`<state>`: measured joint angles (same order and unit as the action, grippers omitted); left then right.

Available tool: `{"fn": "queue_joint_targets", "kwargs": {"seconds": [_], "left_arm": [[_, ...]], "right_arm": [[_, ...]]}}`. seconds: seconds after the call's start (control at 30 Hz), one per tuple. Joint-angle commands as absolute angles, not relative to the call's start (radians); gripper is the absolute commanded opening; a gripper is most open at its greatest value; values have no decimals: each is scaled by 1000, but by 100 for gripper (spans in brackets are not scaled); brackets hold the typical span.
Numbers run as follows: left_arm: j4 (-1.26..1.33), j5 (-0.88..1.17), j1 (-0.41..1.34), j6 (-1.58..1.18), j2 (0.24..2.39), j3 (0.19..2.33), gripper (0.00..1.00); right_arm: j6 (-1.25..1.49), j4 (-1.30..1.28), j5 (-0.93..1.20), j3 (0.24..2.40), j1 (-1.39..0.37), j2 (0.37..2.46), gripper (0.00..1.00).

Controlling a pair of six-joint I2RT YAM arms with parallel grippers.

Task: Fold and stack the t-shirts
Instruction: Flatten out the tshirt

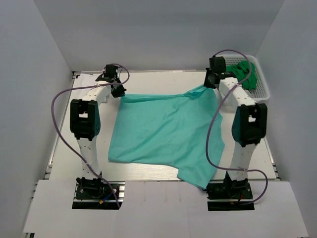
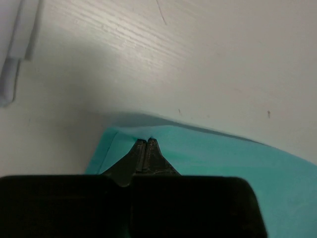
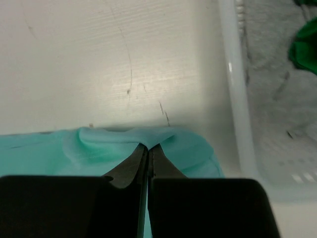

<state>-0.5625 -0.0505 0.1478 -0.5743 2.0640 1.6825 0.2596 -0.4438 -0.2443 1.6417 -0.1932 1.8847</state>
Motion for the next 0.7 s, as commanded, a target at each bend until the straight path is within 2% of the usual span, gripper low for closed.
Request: {"fn": "queue_joint_targets", "kwargs": {"seconds": [0.0,0.17,0.4,0.5,0.67], "left_arm": [[-477,14,127,-543,2123,1826,0],[-514,78,117,-509,2321,2034,0],[-520,89,98,-477,2323,2072,0],[-548,68,98,-440,2275,2051,0],[-489,67,98,-440,2126,1855,0]], "right_arm": [[273,-403,-178,1801,-186,2042,0],[265,-403,-130,1903,-183,2155,0],[278,-419,-130,1908,-183,2151,0],[278,-436,-146,1852,-186,2103,0],[310,-449,-69,1688,-184,1953,0]]}}
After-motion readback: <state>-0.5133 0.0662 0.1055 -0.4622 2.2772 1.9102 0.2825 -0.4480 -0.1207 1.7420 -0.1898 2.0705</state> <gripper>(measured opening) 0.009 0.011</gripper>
